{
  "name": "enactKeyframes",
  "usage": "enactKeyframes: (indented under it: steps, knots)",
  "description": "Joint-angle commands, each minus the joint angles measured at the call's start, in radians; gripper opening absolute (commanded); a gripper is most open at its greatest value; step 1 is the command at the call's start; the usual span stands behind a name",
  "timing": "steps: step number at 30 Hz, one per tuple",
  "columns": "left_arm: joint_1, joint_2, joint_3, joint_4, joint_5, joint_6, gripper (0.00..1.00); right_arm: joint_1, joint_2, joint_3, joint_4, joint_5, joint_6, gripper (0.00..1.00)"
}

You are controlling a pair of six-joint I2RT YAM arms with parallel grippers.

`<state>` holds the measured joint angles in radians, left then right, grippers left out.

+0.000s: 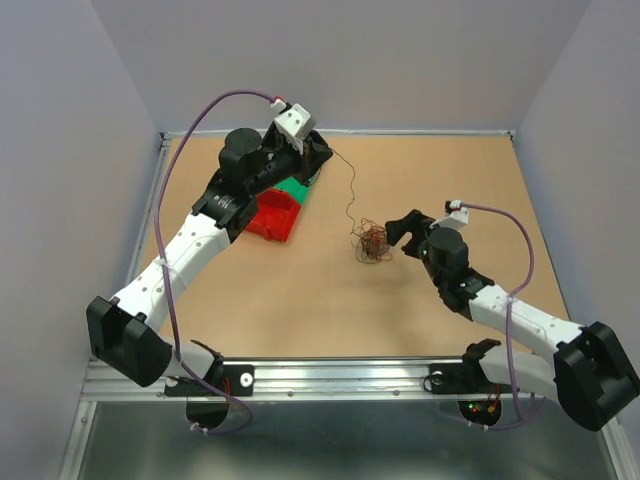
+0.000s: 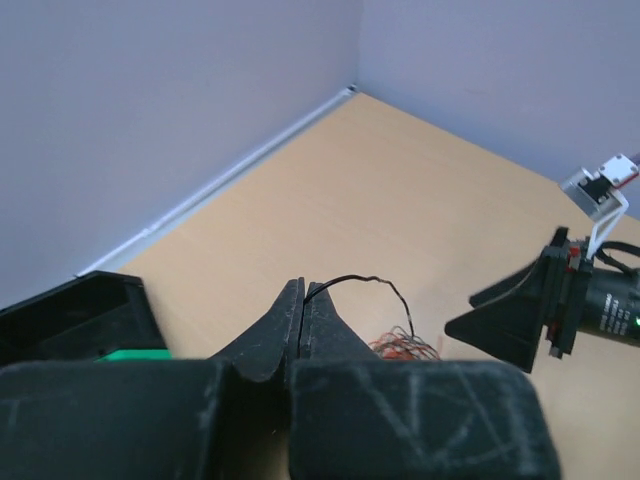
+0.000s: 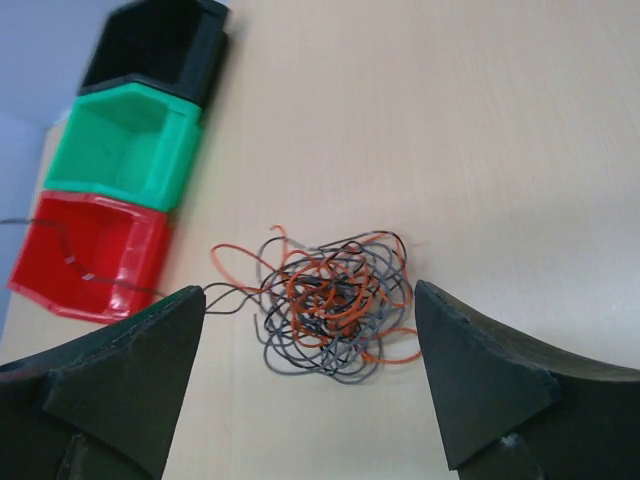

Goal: Untangle the cables

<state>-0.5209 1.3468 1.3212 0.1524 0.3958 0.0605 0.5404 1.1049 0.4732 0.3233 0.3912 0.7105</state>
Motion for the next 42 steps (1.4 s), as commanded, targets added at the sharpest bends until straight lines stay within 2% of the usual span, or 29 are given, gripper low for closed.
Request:
enactKeyframes:
  steps: [1, 3, 4, 7, 11, 16, 22, 26, 27, 29, 30, 31, 33, 34, 37, 38, 40, 42]
  knots:
    - [-0.002, -0.026, -0.011, 0.108, 0.138, -0.056, 0.00, 0.000, -0.072, -0.077, 0.176, -0.151, -0.166, 0.91]
    - [-0.001, -0.026, -0.016, 0.113, 0.156, -0.056, 0.00, 0.001, -0.091, -0.108, 0.300, -0.250, -0.222, 0.87]
    - [-0.002, -0.026, -0.014, 0.113, 0.179, -0.056, 0.00, 0.001, -0.089, -0.113, 0.322, -0.344, -0.239, 0.86]
    - [-0.002, -0.018, -0.004, 0.110, 0.210, -0.056, 0.00, 0.007, -0.050, -0.090, 0.364, -0.452, -0.305, 0.86]
    - [-0.001, -0.020, 0.007, 0.099, 0.218, -0.056, 0.00, 0.026, -0.011, -0.039, 0.372, -0.453, -0.376, 0.90]
    - [-0.002, -0.028, 0.018, 0.079, 0.216, -0.050, 0.00, 0.039, 0.102, 0.089, 0.321, -0.482, -0.459, 0.90]
    - [-0.002, -0.032, 0.035, 0.062, 0.210, -0.045, 0.00, 0.078, 0.259, 0.211, 0.287, -0.399, -0.536, 0.90]
    - [-0.001, -0.038, 0.061, 0.039, 0.195, -0.031, 0.00, 0.076, 0.343, 0.272, 0.286, -0.396, -0.559, 0.82]
    - [0.001, -0.038, 0.073, 0.026, 0.187, -0.025, 0.00, 0.076, 0.375, 0.277, 0.286, -0.396, -0.543, 0.74]
    - [0.001, -0.032, 0.137, 0.001, 0.160, -0.013, 0.00, 0.076, 0.403, 0.275, 0.296, -0.396, -0.519, 0.63]
    - [0.002, -0.026, 0.173, -0.020, 0.149, -0.010, 0.00, 0.076, 0.415, 0.272, 0.307, -0.393, -0.497, 0.49]
    - [0.004, -0.008, 0.259, -0.075, 0.134, -0.005, 0.00, 0.076, 0.449, 0.271, 0.319, -0.332, -0.452, 0.45]
    - [0.005, 0.012, 0.359, -0.173, 0.112, 0.022, 0.00, 0.075, 0.484, 0.275, 0.323, -0.308, -0.416, 0.42]
    - [0.005, 0.038, 0.474, -0.210, 0.097, 0.035, 0.00, 0.075, 0.521, 0.277, 0.323, -0.289, -0.380, 0.41]
    - [0.005, 0.106, 0.683, -0.379, -0.013, 0.096, 0.00, 0.067, 0.561, 0.275, 0.321, -0.249, -0.291, 0.30]
    - [0.005, 0.123, 0.820, -0.414, -0.084, 0.107, 0.00, 0.060, 0.579, 0.269, 0.321, -0.223, -0.264, 0.28]
    - [0.007, 0.146, 0.954, -0.467, -0.183, 0.131, 0.00, 0.023, 0.590, 0.251, 0.316, -0.221, -0.185, 0.23]
    - [0.007, 0.134, 0.972, -0.452, -0.250, 0.133, 0.00, -0.023, 0.598, 0.234, 0.313, -0.233, -0.128, 0.23]
